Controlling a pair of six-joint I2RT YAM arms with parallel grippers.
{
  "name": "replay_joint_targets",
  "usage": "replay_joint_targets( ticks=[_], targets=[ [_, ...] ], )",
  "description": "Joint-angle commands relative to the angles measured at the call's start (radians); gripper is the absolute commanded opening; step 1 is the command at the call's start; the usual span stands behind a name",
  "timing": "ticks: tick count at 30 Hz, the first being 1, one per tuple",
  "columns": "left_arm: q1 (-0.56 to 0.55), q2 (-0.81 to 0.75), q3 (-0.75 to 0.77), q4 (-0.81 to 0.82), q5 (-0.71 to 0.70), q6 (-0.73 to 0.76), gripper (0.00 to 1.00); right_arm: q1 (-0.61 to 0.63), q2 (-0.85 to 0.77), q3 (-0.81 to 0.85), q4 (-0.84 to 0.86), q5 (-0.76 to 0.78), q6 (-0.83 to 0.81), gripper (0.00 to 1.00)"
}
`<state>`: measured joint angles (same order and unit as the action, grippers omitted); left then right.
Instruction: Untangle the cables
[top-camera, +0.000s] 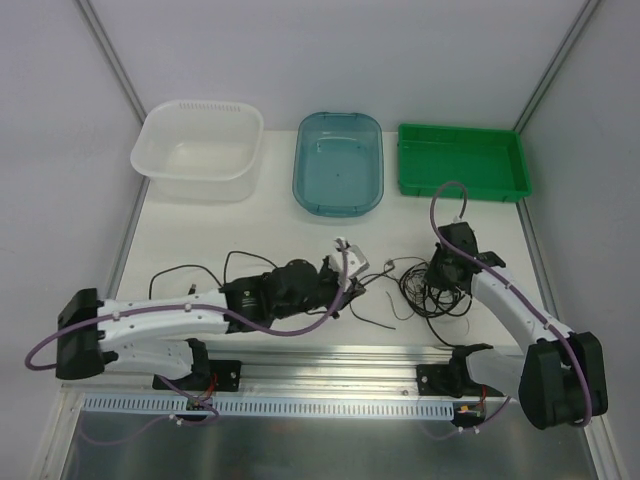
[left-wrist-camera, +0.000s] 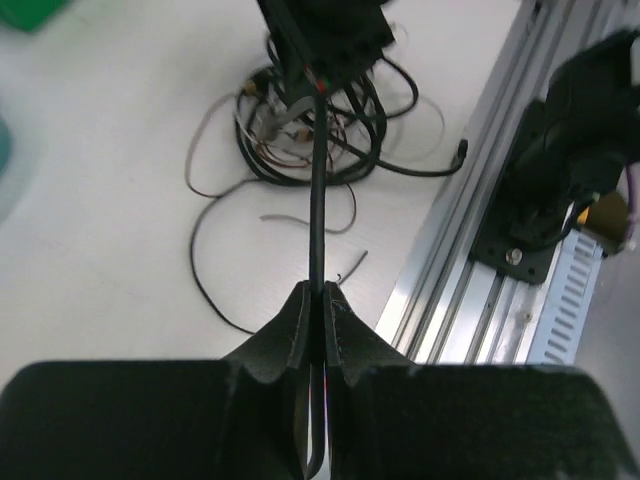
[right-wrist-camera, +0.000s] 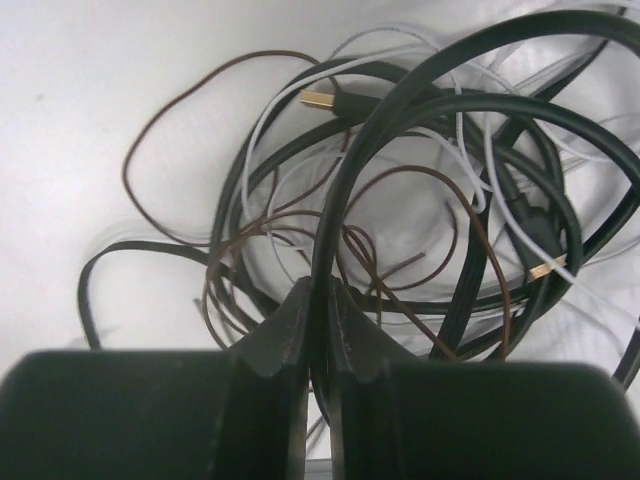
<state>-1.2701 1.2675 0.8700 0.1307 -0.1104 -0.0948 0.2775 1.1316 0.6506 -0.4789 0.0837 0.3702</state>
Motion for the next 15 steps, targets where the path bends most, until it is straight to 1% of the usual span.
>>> replay_joint_targets(
  ticks=[1,4,6,8,9,10,11,12,13,14,15],
  targets=[
    [0.009,-0.222,-0.043,0.093,-0.162,-0.04,0.0,-0.052,-0.01,-0.023,-0.016,0.056,-0.031,0.08],
    [0.017,-0.353,-0.101,0.145,-0.245,-0.049,0.0,-0.077,-0.021,-0.025,-0.032,0.06,-0.042,0.06],
    [0.02,-0.397,-0.121,0.147,-0.287,-0.039,0.0,-0.077,-0.039,-0.023,-0.038,0.051,-0.04,0.06],
    [0.026,-0.43,-0.108,0.103,-0.356,-0.023,0.0,-0.074,-0.058,-0.014,-0.053,0.037,-0.04,0.06],
    [0.029,-0.436,-0.098,0.048,-0.398,-0.023,0.0,-0.074,-0.081,0.003,-0.061,0.036,-0.043,0.06],
    [0.034,-0.436,-0.083,0.009,-0.469,-0.037,0.0,-0.074,-0.091,0.013,-0.081,0.034,-0.054,0.08],
    [0.058,-0.436,-0.077,-0.024,-0.5,-0.055,0.0,-0.07,-0.102,0.026,-0.093,0.034,-0.062,0.11],
    [0.076,-0.436,-0.069,-0.057,-0.514,-0.078,0.0,-0.072,-0.113,0.041,-0.107,0.034,-0.068,0.14],
    [0.098,-0.436,-0.059,-0.116,-0.515,-0.133,0.0,-0.07,-0.131,0.067,-0.131,0.034,-0.077,0.24],
    [0.129,-0.436,-0.055,-0.126,-0.499,-0.167,0.0,-0.064,-0.144,0.081,-0.142,0.031,-0.091,0.31],
    [0.185,-0.436,-0.051,-0.173,-0.492,-0.21,0.0,-0.061,-0.153,0.093,-0.164,0.027,-0.097,0.44]
  ],
)
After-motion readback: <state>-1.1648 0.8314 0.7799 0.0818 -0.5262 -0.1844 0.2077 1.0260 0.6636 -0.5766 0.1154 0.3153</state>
